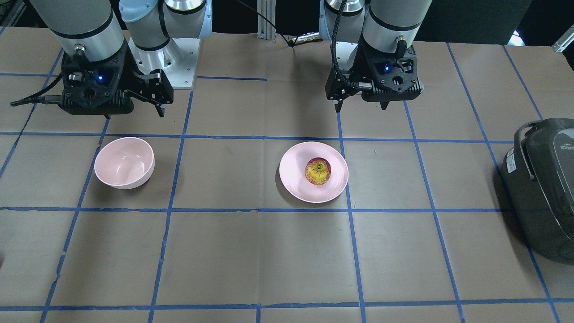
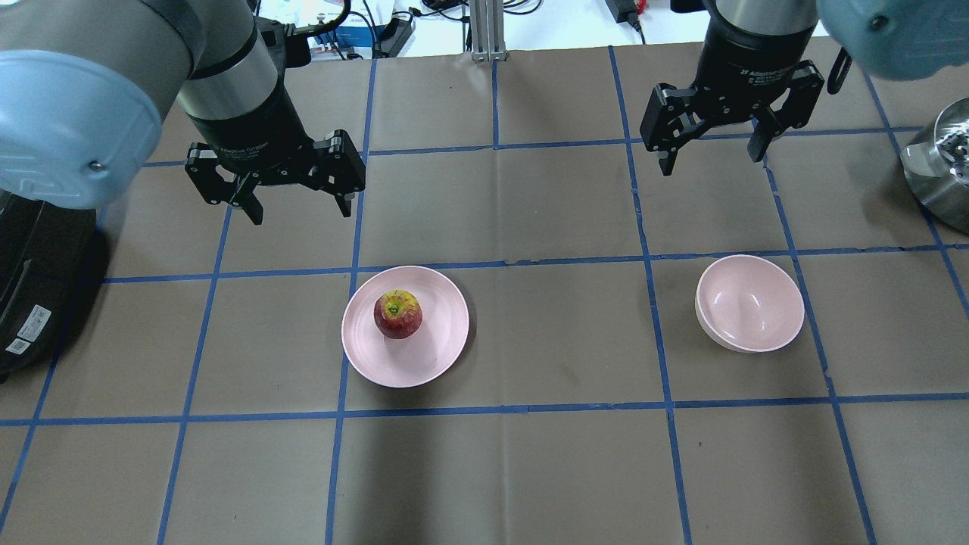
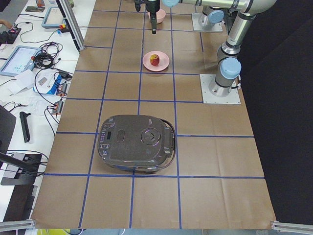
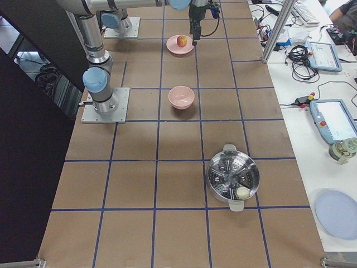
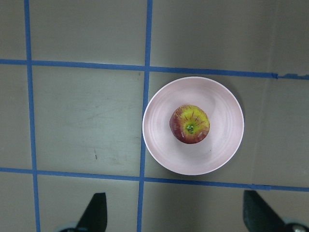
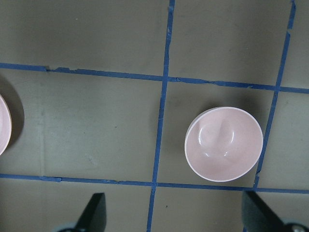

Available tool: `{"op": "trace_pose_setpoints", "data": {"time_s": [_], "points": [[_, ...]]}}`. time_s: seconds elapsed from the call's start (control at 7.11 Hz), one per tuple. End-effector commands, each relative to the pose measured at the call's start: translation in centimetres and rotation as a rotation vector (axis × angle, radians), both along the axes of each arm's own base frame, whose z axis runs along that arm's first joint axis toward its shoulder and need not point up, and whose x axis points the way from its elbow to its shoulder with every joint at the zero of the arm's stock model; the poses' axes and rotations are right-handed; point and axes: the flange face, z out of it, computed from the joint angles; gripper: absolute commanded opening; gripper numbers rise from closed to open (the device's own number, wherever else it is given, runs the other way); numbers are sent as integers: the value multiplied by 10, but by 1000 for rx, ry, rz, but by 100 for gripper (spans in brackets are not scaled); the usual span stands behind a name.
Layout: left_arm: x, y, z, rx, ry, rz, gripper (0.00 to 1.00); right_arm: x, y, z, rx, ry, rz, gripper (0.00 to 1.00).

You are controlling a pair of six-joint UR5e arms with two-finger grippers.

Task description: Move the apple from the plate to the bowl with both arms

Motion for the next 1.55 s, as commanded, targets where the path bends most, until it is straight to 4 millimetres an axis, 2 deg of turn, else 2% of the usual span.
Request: {"op": "trace_pose_setpoints", "data": {"time_s": [0.0, 0.28, 0.56, 0.84, 0.98, 1.12, 1.27, 1.41], "points": [[0, 0, 0, -1, 0, 0, 100, -1, 0, -2, 6, -1, -3, 100], [0, 0, -2, 4, -2, -3, 100, -3, 0, -3, 7, -1, -4, 100], [-4, -2, -20, 32, 2, -16, 100, -5, 1, -14, 29, -2, -9, 100], [-14, -12, -61, 98, -9, -21, 100, -12, -3, -18, 27, 1, 0, 100], [-24, -6, -88, 104, -14, -41, 100, -60, -10, -41, 76, -2, -22, 100], [-30, -9, -121, 53, -8, -15, 100, -129, -12, -80, 123, -23, -76, 100], [-36, -6, -164, 49, -8, 6, 100, -154, -6, -120, 131, -30, -87, 100], [-45, 2, -198, 45, -12, -24, 100, -159, 2, -160, 124, 14, -83, 100]]}}
